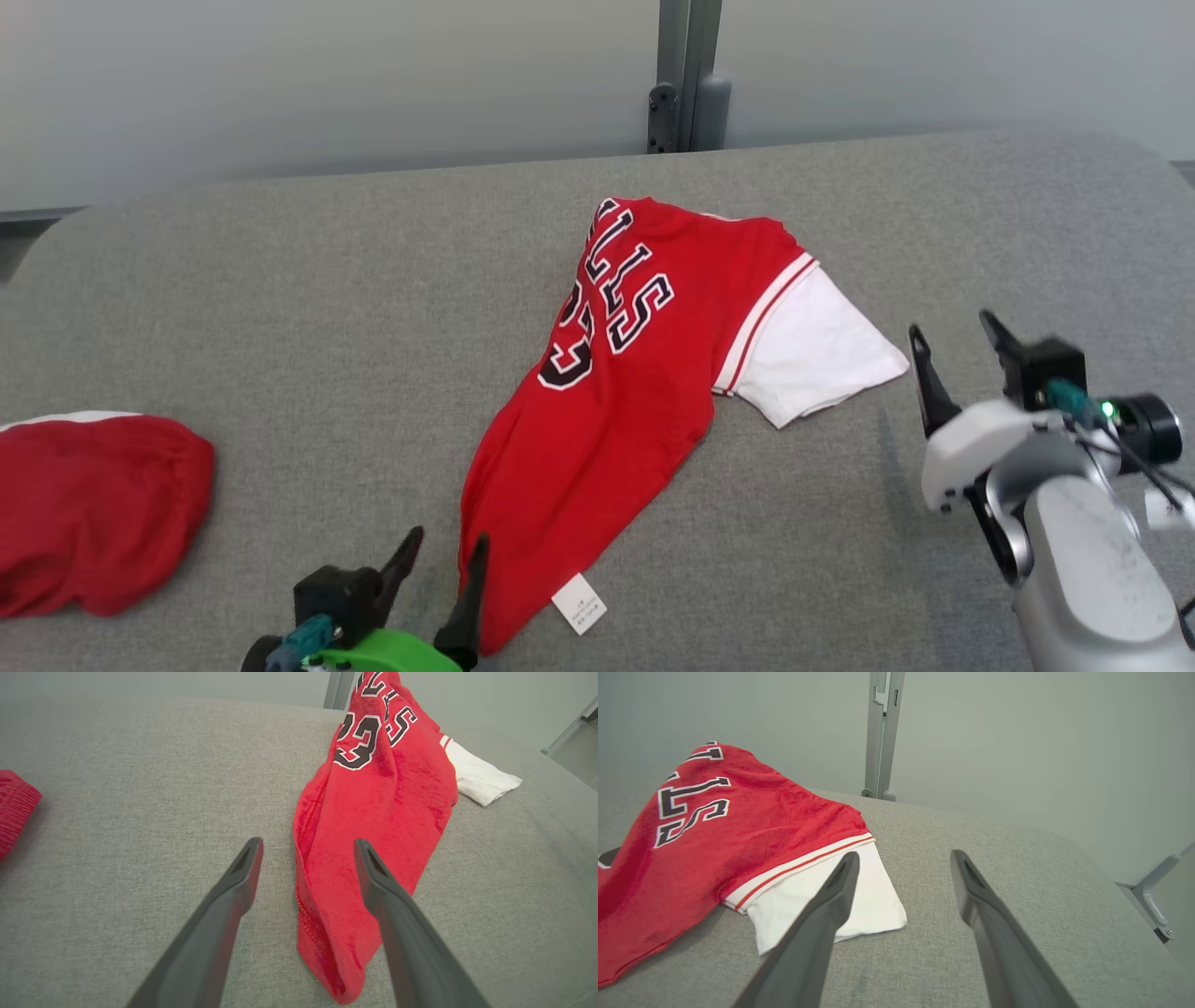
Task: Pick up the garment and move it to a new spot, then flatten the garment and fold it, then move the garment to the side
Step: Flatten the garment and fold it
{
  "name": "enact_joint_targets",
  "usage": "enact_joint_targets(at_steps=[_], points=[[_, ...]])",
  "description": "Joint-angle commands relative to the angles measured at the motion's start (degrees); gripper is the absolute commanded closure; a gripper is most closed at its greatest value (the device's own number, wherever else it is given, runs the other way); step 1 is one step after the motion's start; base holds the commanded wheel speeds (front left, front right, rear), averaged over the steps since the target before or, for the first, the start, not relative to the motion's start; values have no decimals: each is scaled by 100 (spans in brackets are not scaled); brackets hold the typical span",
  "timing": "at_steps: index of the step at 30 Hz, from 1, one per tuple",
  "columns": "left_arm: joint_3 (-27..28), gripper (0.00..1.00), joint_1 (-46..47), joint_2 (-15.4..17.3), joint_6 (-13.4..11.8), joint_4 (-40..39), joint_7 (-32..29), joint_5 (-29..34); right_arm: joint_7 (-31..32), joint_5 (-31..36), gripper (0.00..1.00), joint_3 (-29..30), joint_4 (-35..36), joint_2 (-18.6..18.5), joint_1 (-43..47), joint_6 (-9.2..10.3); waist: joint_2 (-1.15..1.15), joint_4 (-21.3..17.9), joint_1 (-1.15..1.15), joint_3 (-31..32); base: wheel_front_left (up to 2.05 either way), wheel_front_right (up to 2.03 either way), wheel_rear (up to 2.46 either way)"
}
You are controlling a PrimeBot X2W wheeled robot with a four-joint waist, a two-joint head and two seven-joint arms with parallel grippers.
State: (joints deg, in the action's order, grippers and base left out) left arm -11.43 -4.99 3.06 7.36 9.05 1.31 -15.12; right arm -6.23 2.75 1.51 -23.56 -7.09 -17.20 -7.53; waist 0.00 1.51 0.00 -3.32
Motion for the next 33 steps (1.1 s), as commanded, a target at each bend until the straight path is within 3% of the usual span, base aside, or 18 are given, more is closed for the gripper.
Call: enact_joint_targets(at_steps=[1,8,15,20,21,22,23,24,25,26,30,33], points=[[-111,0,148,6,12,41,-305,-282,299,28,0,-56,-284,-69,-300,7,0,119,0,-505,0,0,0],[-634,0,539,100,16,156,-1362,-705,1167,136,0,-238,-1524,-214,-1494,9,0,440,0,-1050,0,0,0],[-771,0,581,227,5,105,-1701,-778,1450,429,0,67,-2365,-324,-1831,9,0,627,0,-1264,0,0,0],[-890,0,466,255,-1,70,-1880,-887,1516,391,0,73,-2830,-144,-1816,1,0,599,0,-1328,0,0,0],[-931,8,436,239,0,65,-1938,-949,1539,356,0,24,-2911,-104,-1819,-18,0,585,0,-1344,0,0,0],[-986,48,411,236,5,55,-1981,-1002,1554,317,0,-10,-2985,-79,-1828,-25,0,563,0,-1357,0,0,0],[-1048,81,399,254,8,36,-2013,-1041,1588,274,0,-66,-3064,-40,-1838,-26,0,540,0,-1366,0,0,0],[-1107,100,388,253,15,33,-2045,-1083,1625,219,0,-122,-3139,-7,-1845,-27,0,525,0,-1367,0,0,0],[-1184,100,377,271,22,35,-2104,-1129,1630,128,56,-181,-3211,44,-1850,-32,0,505,0,-1361,0,0,0],[-1227,100,372,295,20,4,-2097,-1200,1626,-13,100,-253,-3271,109,-1859,-32,0,477,0,-1349,0,0,0],[-1291,100,376,380,19,-289,-2044,-1601,1401,-723,100,-486,-3219,129,-1891,-31,0,352,0,-1209,0,0,0],[-1237,100,351,492,18,-777,-2007,-1942,1109,-1671,100,-555,-2609,165,-1866,-22,0,255,0,-1068,0,0,0]])
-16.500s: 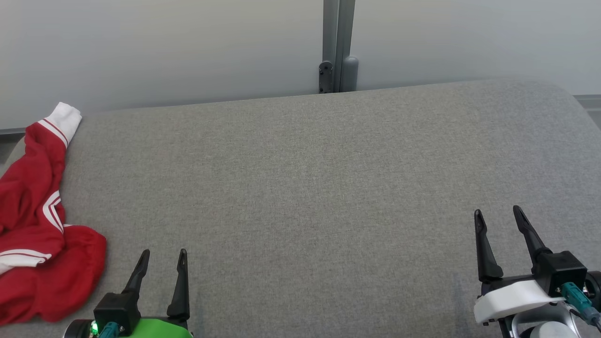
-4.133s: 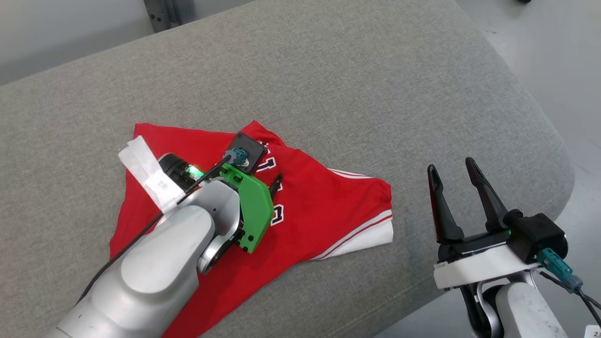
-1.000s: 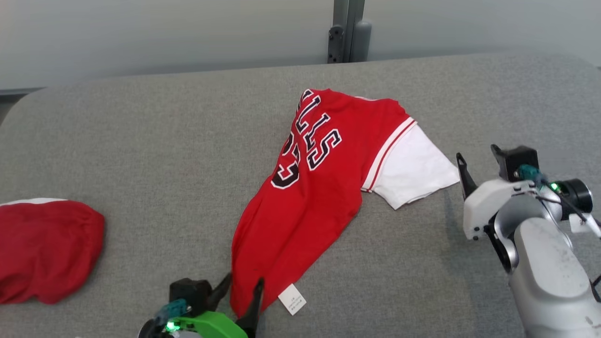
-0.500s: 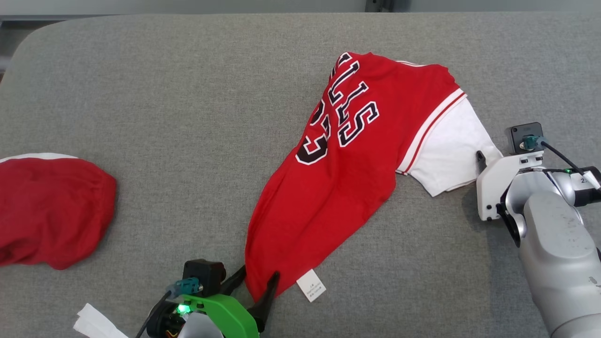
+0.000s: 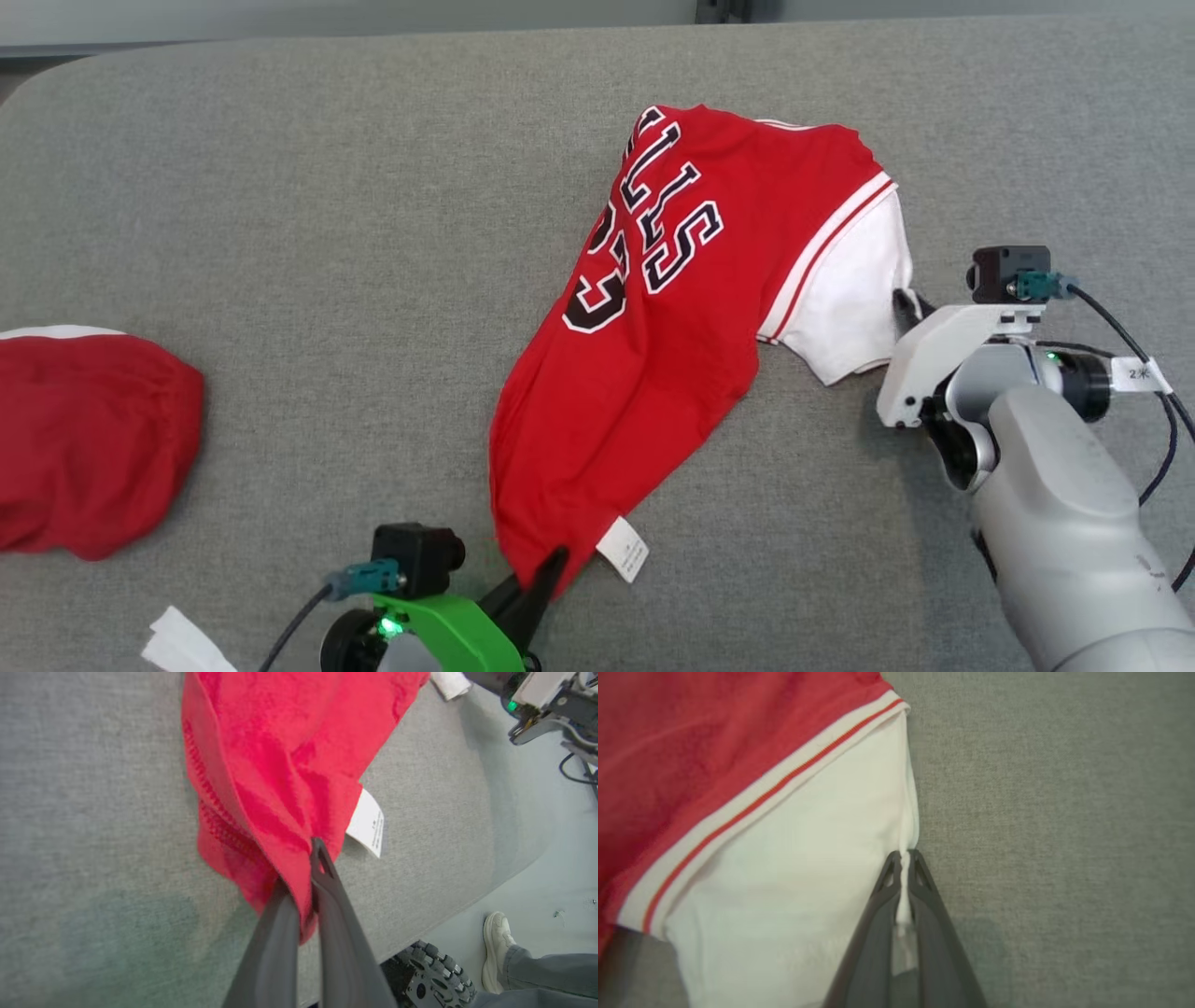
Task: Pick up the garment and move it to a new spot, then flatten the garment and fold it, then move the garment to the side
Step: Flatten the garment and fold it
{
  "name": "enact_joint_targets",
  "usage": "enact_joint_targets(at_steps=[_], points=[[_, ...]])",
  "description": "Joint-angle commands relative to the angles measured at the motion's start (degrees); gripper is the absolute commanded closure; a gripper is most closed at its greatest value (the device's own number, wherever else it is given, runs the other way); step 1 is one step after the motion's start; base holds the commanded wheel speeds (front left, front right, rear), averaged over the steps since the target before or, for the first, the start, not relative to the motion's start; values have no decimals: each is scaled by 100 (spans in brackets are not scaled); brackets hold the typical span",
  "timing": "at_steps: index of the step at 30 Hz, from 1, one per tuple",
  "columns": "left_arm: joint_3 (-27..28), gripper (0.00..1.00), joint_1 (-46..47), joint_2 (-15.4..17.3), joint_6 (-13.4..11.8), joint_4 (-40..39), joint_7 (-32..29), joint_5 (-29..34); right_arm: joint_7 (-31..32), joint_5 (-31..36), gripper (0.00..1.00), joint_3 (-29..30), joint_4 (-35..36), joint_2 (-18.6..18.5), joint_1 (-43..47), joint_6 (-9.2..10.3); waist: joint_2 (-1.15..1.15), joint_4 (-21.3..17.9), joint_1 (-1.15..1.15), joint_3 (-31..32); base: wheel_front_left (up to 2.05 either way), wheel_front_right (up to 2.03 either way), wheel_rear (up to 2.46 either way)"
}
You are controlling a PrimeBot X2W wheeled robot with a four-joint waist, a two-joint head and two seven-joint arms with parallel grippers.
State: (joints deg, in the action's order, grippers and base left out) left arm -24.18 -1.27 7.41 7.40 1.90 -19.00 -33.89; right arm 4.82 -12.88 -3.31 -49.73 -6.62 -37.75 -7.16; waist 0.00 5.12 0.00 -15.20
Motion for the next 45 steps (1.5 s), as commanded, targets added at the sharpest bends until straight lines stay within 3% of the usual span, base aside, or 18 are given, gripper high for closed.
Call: enact_joint_targets(at_steps=[1,5,9,14,18,19,22,26,29,33,37,41,45], points=[[71,100,-64,121,14,-274,21,-161,-59,-580,100,-113,373,121,218,-48,0,-152,0,157,0,0,0],[345,100,-305,324,9,-1383,-40,-570,136,-2300,100,-249,2397,-362,896,-28,0,-400,0,220,0,0,0],[845,100,-369,598,-72,-2676,-111,-918,395,-3489,100,220,4680,-760,1508,-34,0,-651,0,115,0,0,0],[1448,100,161,988,-199,-3853,-483,-1197,946,-4090,100,1114,6694,-857,1722,-34,0,-784,0,-144,0,0,0],[1886,100,1246,1328,-294,-4118,-953,-1448,1736,-4144,100,1557,7526,-796,1050,-34,0,-777,0,-501,0,0,0],[2013,100,1610,1530,-295,-4024,-1082,-1316,1947,-4092,100,1618,7560,-753,788,-34,0,-762,0,-616,0,0,0],[2109,100,2755,1597,-357,-3543,-1351,-1480,2579,-3821,100,1661,7372,-583,-246,-34,0,-699,0,-1000,0,0,0],[1993,100,4579,1728,-357,-2388,-1586,-1251,3202,-2972,100,1774,6523,-230,-1988,-34,0,-527,0,-1560,0,0,0],[1795,100,5907,1617,-310,-1391,-1519,-987,3262,-2083,100,1870,5746,8,-3358,-34,0,-431,0,-2011,0,0,0],[1593,100,7471,1384,-239,23,-1058,-578,2916,-1133,100,1992,4682,200,-4909,-34,0,-250,0,-2457,0,0,0],[1334,100,8651,1228,-131,1398,-252,-74,2231,-443,100,2114,3685,304,-5883,-34,0,-191,0,-2696,0,0,0],[944,100,9309,1261,-39,2408,558,421,1737,-118,100,2052,2915,342,-6373,-34,0,-226,0,-2856,0,0,0],[729,100,9471,1230,5,3119,1298,368,1237,-287,100,1787,2529,353,-6292,-34,0,-270,0,-2862,0,0,0]])
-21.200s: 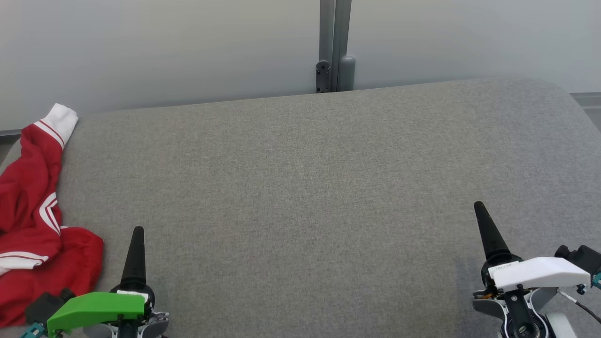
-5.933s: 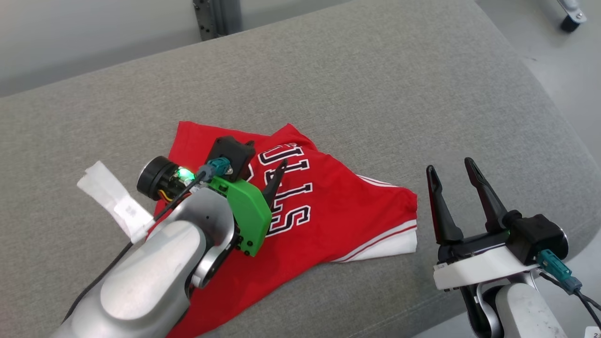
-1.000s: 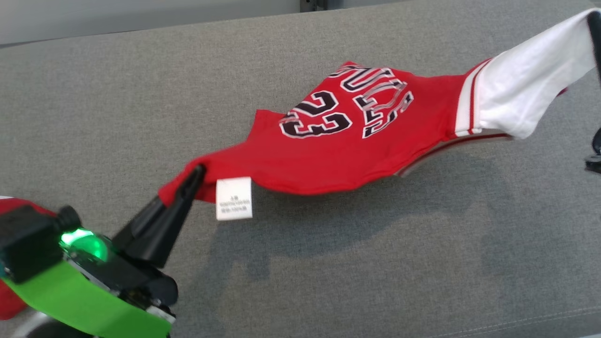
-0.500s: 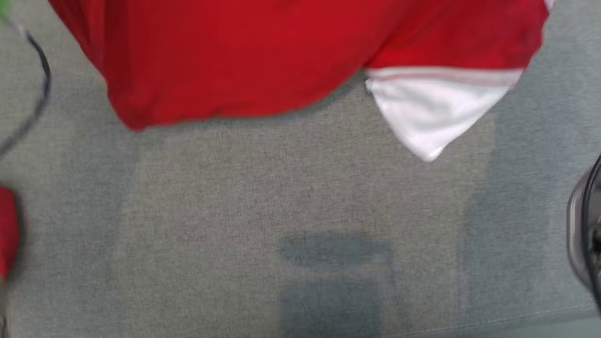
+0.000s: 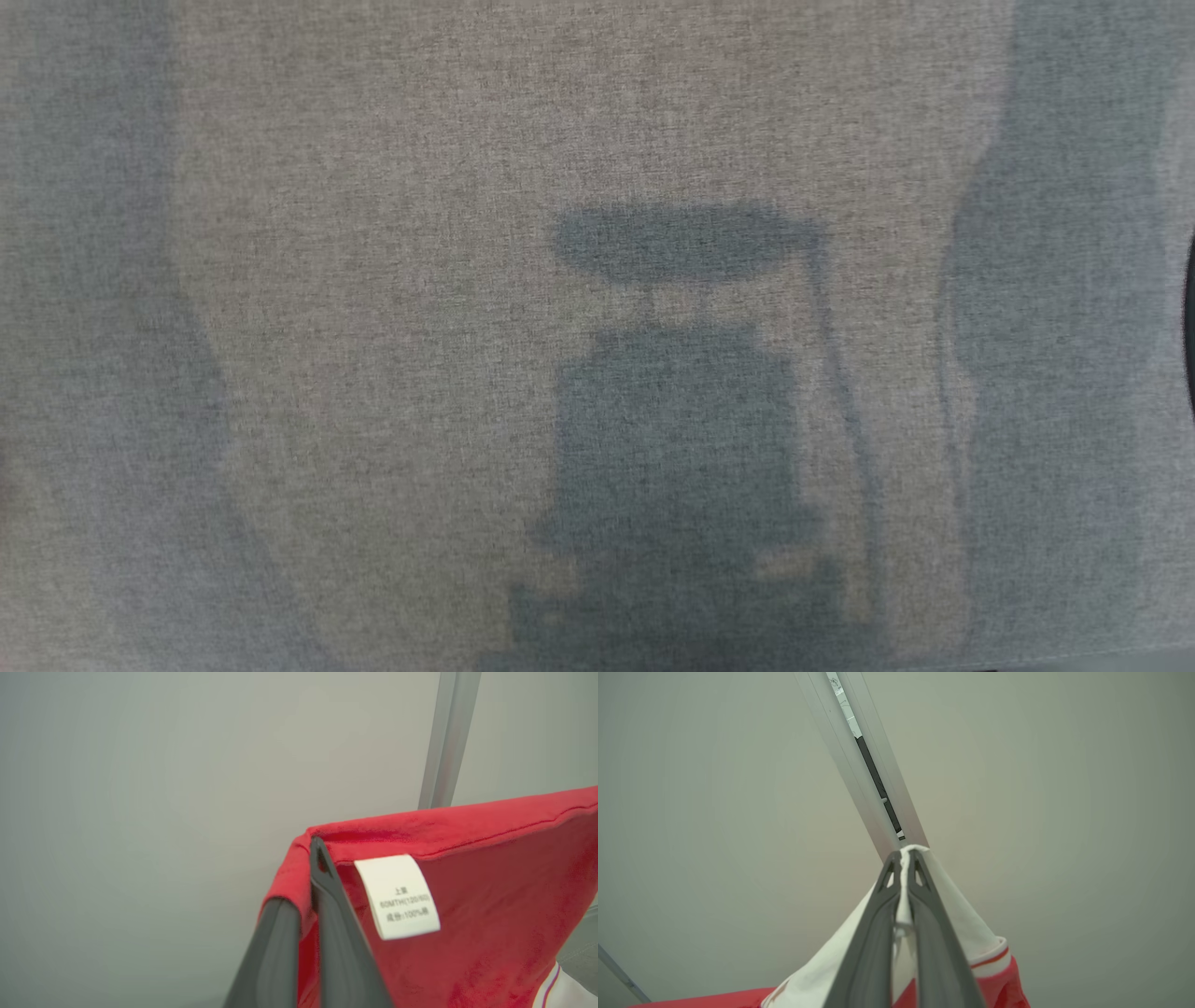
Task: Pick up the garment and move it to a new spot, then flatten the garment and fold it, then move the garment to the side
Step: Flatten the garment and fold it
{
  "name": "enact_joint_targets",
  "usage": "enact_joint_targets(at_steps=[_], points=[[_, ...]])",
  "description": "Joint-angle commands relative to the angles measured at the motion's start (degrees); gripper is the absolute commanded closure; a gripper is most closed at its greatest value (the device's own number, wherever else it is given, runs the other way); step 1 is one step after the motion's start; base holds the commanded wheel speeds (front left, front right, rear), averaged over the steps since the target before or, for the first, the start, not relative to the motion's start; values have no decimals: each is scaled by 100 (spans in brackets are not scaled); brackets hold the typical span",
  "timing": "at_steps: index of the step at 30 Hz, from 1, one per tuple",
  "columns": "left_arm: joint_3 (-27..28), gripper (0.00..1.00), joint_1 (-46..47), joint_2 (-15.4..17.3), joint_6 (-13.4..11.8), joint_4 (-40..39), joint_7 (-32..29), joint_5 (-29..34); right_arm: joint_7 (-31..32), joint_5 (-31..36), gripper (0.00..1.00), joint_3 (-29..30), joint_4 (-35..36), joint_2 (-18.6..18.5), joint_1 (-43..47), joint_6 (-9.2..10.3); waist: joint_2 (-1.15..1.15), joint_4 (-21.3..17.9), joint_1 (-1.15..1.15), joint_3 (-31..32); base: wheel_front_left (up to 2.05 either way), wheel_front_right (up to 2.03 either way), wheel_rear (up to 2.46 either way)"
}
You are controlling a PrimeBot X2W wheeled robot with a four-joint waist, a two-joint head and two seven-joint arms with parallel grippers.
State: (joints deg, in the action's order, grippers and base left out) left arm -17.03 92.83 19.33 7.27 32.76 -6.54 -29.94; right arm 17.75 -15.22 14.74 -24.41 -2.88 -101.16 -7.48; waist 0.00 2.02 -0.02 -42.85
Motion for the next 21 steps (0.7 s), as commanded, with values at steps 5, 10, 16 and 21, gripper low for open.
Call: enact_joint_targets(at_steps=[5,10,16,21], points=[[-388,100,-171,98,25,795,506,-263,-493,-237,100,-429,-427,-219,361,-2,0,-4,2,5,0,0,0],[-734,100,-380,1,25,1144,897,-762,-801,-673,100,-597,-716,-233,536,-2,0,46,2,263,0,0,0],[-1451,100,-1468,123,20,670,1178,-1504,-919,-1537,100,-978,-17,-467,1985,-2,0,50,2,1148,0,0,0],[-1967,100,-3434,675,17,-258,1170,-1995,-718,-2283,100,-977,1215,-798,4730,-2,0,-88,2,2333,0,0,0]])
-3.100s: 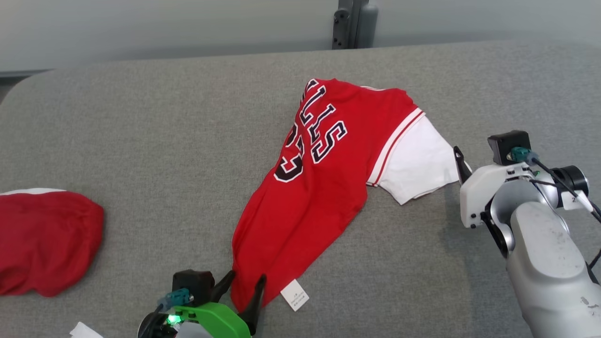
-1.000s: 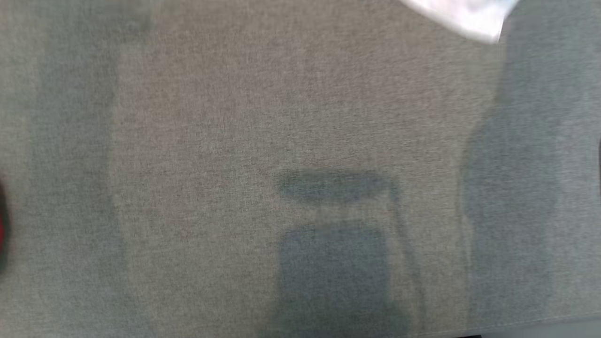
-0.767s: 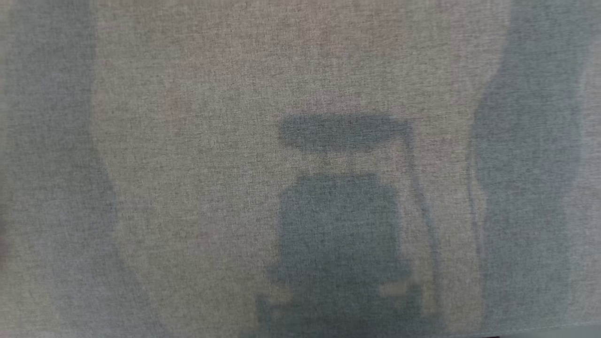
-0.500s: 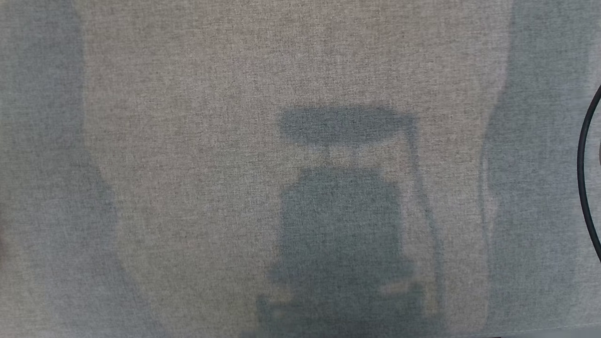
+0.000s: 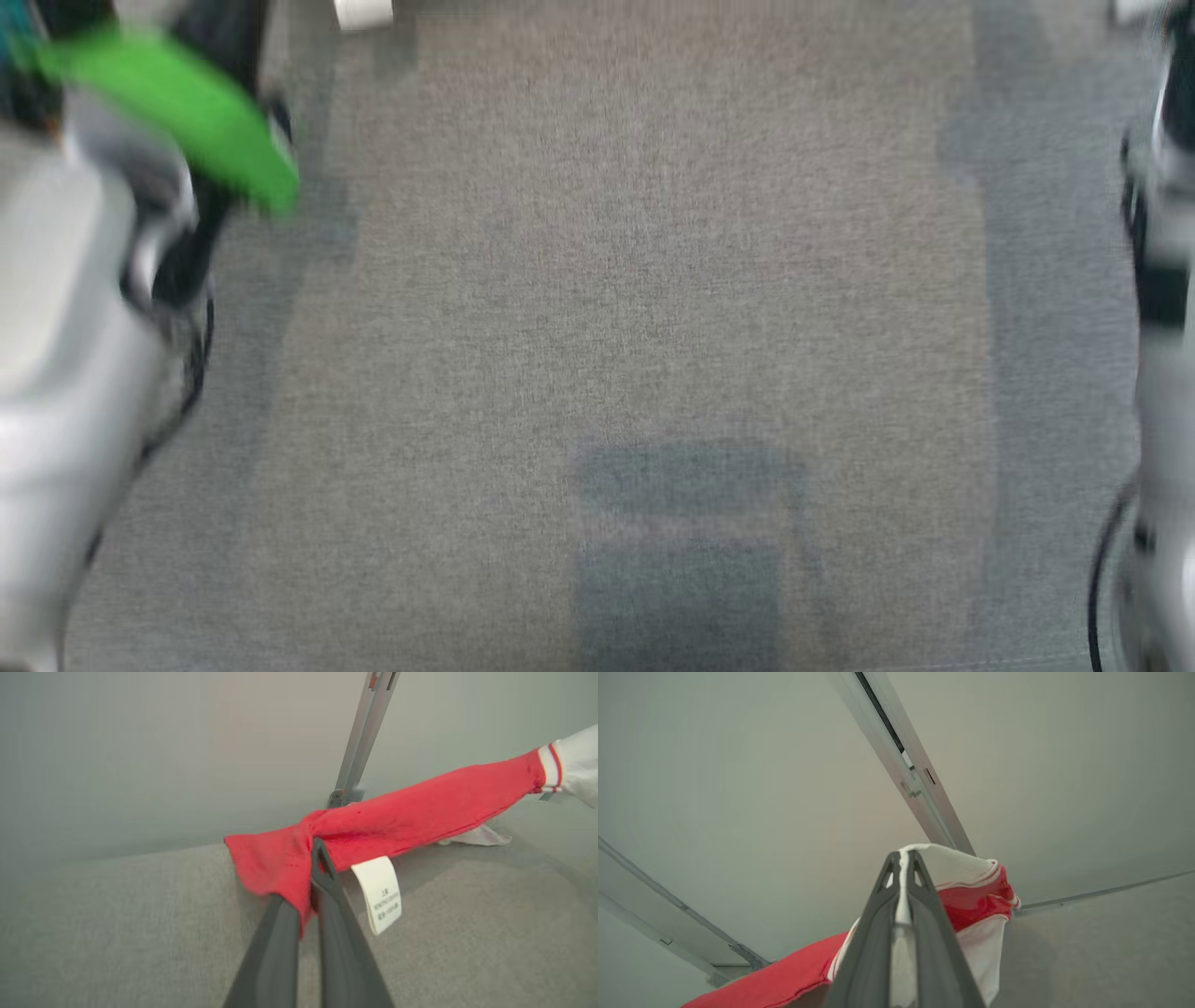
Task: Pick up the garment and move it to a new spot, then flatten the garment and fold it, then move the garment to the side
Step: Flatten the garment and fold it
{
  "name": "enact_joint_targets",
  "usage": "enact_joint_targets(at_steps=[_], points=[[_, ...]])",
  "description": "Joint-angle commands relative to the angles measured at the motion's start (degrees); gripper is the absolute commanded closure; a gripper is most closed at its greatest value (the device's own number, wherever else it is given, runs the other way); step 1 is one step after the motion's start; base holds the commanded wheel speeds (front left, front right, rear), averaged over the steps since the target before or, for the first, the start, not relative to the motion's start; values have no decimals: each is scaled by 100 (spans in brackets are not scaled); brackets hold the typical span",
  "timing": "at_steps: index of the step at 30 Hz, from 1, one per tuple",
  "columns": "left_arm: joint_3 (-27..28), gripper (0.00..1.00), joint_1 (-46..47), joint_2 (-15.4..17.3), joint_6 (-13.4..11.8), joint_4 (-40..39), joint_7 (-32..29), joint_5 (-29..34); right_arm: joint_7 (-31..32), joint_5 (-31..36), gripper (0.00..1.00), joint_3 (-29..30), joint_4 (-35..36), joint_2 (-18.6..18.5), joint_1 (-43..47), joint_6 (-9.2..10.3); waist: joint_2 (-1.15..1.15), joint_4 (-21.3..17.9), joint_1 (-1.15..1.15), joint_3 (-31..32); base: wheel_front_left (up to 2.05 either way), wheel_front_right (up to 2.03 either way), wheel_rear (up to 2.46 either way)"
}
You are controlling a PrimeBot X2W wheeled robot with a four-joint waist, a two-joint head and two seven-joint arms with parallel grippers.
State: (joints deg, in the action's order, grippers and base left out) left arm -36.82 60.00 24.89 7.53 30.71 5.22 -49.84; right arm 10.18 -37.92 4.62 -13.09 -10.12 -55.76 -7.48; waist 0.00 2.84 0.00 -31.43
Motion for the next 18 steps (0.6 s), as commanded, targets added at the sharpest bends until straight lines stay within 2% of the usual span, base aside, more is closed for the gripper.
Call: enact_joint_targets(at_steps=[1,3,6,10,14,18], points=[[-38,100,-621,242,-27,-288,-14,-91,103,-118,100,86,337,-112,819,-2,0,-192,0,1386,0,0,0],[-102,100,-1539,476,-204,-774,-38,-243,188,-298,100,320,752,-108,1909,-2,0,-237,0,1680,0,0,0],[-188,100,-2968,821,-663,-1656,-46,-446,302,-495,100,636,1331,8,3457,-1,0,-270,0,1991,0,0,0],[-285,100,-4562,962,-1243,-2525,107,-805,353,-599,100,847,1727,175,5003,-1,0,-303,0,2211,0,0,0],[-472,100,-5635,748,-1695,-2937,323,-974,236,-592,100,814,1601,287,6070,0,0,-347,0,2344,0,0,0],[-562,100,-6376,588,-2023,-3285,504,-1160,-25,-464,100,730,1330,246,6910,1,0,-312,0,2413,0,0,0]])
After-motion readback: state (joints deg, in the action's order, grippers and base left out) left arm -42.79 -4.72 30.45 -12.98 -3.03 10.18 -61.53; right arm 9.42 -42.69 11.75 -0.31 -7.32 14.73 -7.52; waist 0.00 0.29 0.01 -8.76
